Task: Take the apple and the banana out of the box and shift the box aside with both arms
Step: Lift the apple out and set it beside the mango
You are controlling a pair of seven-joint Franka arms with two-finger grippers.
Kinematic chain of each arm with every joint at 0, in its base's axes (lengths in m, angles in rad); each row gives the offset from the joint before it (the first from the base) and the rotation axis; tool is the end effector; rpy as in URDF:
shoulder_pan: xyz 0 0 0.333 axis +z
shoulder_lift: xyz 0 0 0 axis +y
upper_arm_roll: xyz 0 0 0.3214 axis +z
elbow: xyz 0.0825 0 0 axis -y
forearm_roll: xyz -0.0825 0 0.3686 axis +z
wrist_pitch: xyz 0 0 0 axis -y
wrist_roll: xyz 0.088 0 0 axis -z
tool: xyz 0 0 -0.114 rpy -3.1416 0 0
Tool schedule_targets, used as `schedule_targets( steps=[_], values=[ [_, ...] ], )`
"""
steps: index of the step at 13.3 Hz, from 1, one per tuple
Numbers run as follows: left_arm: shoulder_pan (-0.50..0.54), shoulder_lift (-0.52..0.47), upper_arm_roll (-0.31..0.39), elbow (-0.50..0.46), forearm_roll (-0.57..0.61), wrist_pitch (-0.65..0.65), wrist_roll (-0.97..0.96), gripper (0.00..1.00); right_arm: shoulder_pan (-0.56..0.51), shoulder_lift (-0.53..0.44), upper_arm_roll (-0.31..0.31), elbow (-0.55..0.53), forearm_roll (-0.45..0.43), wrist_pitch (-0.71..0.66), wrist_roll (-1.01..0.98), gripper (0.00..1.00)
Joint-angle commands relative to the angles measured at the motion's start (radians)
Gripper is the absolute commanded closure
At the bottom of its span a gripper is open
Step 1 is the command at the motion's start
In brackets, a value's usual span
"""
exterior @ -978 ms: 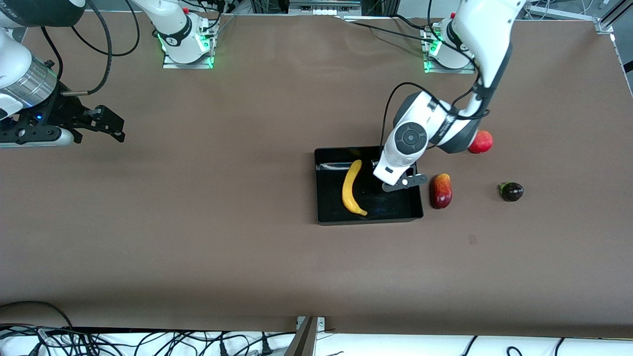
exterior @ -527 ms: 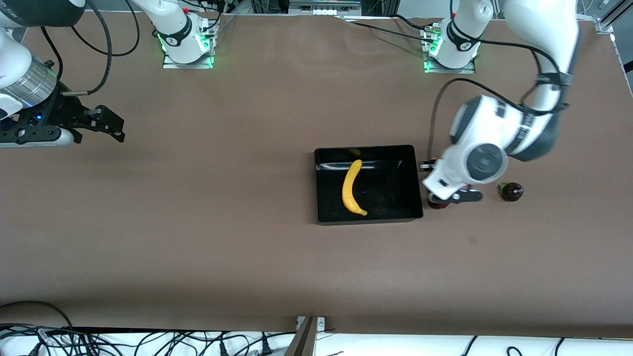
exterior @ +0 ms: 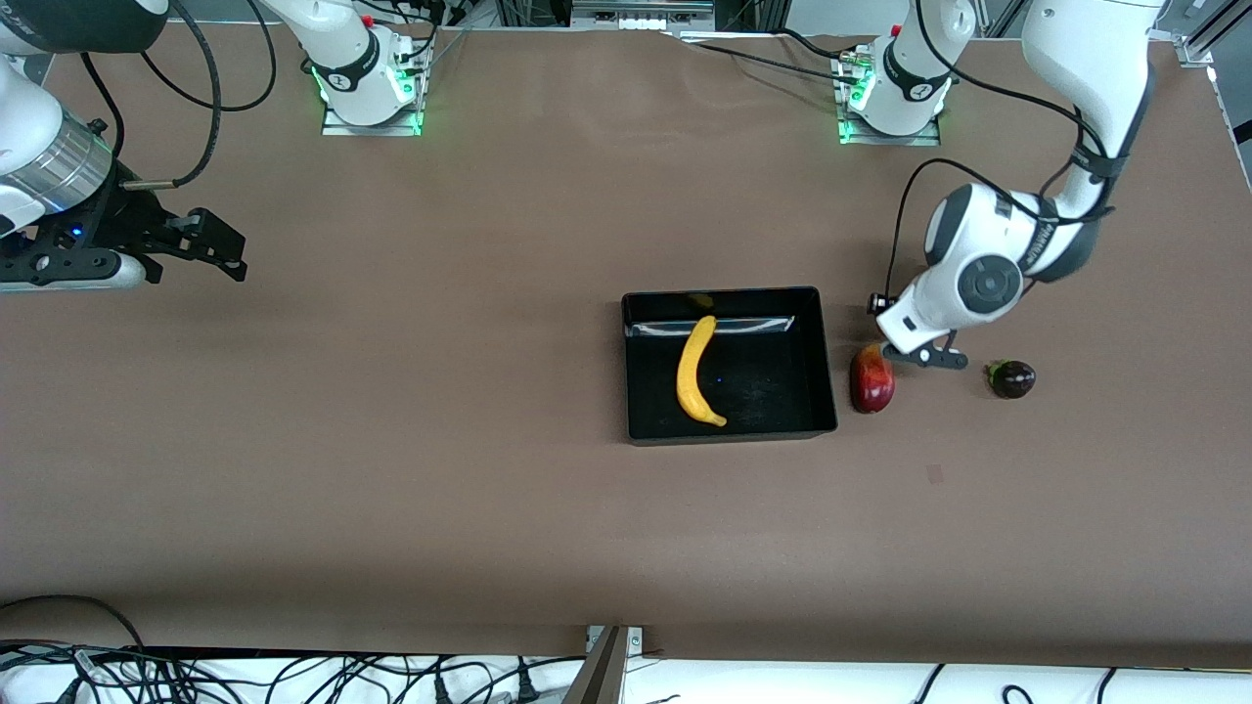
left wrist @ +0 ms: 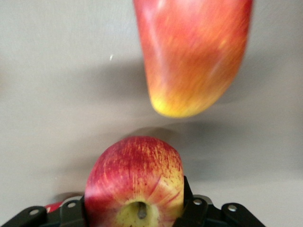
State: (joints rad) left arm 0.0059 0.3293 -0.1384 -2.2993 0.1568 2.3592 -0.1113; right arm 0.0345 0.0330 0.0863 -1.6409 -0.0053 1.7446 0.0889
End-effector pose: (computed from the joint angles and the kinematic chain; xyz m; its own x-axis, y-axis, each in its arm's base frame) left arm 0.4856 -0.0643 0.1980 0.9573 -0.1324 -0.2571 -0.1530 -0.9863 -0.0618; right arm 0.5600 0.0667 0.5882 0.9970 0.0323 0.0707 0.0326 -0.9995 -0.0039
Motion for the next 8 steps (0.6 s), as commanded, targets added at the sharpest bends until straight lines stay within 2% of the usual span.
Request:
schedule_targets(
  steps=[1, 4, 5, 6, 8],
  values=[
    [0.032, -0.053, -0.016, -0.048, 0.035, 0.038, 0.015, 0.00, -0.011, 0.002, 0.010, 0.013, -0.015, -0.011, -0.003, 0.00],
    [0.022, -0.110, -0.044, 0.010, 0.033, -0.038, 0.018, 0.00, -0.011, 0.002, 0.010, 0.013, -0.015, -0.011, -0.003, 0.00],
    [0.022, -0.133, -0.099, 0.076, 0.027, -0.123, 0.007, 0.00, -0.011, 0.002, 0.012, 0.013, -0.015, -0.011, -0.003, 0.00],
    [0.022, -0.128, -0.122, 0.174, 0.023, -0.227, 0.007, 0.00, -0.011, 0.002, 0.010, 0.013, -0.015, -0.011, -0.003, 0.00],
    [0.002, -0.041, -0.148, 0.410, 0.018, -0.400, 0.009, 0.00, -0.010, 0.002, 0.012, 0.013, -0.015, -0.010, -0.003, 0.00]
  ],
)
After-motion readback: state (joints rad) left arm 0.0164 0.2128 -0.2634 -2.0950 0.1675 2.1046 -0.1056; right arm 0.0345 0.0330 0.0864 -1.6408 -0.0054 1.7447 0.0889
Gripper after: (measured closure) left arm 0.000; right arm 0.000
